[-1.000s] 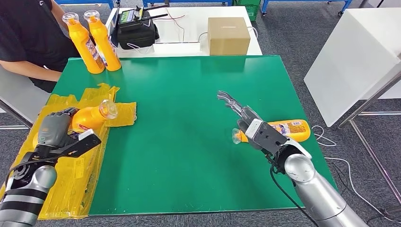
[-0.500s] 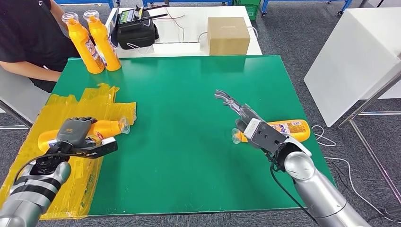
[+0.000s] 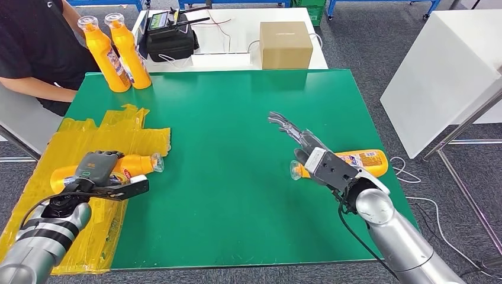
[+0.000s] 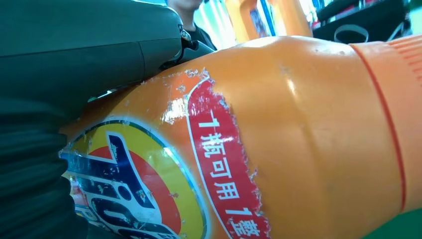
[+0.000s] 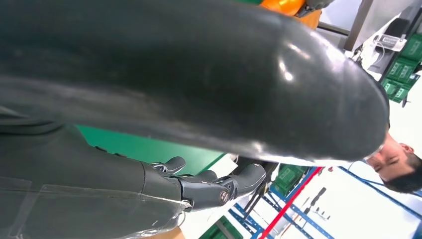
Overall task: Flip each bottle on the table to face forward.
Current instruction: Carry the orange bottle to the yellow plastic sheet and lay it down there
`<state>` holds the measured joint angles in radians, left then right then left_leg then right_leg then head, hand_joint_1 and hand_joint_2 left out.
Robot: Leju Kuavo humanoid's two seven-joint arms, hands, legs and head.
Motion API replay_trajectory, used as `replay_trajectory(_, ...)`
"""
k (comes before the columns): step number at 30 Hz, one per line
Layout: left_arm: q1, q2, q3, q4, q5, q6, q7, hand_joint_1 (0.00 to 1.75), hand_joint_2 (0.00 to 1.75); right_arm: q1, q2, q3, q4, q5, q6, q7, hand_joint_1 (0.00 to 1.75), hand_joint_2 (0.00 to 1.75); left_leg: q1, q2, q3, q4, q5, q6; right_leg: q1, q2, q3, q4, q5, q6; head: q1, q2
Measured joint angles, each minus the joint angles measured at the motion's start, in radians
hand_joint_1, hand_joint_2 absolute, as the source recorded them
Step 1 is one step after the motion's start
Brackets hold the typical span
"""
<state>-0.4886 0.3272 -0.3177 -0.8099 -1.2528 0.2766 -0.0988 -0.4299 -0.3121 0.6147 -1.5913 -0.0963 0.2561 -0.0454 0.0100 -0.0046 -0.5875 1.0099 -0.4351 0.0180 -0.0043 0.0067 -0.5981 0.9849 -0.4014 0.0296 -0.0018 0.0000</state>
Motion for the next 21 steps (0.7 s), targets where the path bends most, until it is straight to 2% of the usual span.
replay_trajectory(1,-0.006,-0.002,-0.003,0.020,-0.005,-0.001,0.000,1.75,1.75,-0.003,0.002,0.002,0.002,0.000,0.002,0.000,0.00,0.00,0.000,0.000,0.000,0.000,0.000,0.000,0.000,0.000,0.000,0.000,0.000,0.000,0.000,0.000)
replay_trajectory(5,-0.040,-0.009,-0.015,0.100,-0.023,0.000,-0.010,0.00,0.00,-0.019,0.009,0.012,0.013,0.000,0.009,0.001,0.00,0.00,0.000,0.000,0.000,0.000,0.000,0.000,0.000,0.000,0.000,0.000,0.000,0.000,0.000,0.000)
replay_trajectory(10,-0.083,-0.013,-0.029,0.176,-0.033,-0.004,-0.019,0.00,0.00,-0.032,0.021,0.025,0.029,0.000,0.013,0.004,0.00,0.00,0.000,-0.001,0.001,0.000,0.000,0.000,0.000,0.000,0.001,0.000,0.000,0.000,0.000,0.000)
replay_trajectory(21,-0.079,-0.011,-0.033,0.191,0.007,0.056,-0.054,0.00,0.00,-0.031,0.027,0.049,0.056,0.003,0.014,0.005,0.00,0.00,0.000,-0.001,0.001,0.000,0.001,-0.001,0.000,0.000,0.002,0.000,0.000,0.000,0.000,0.000)
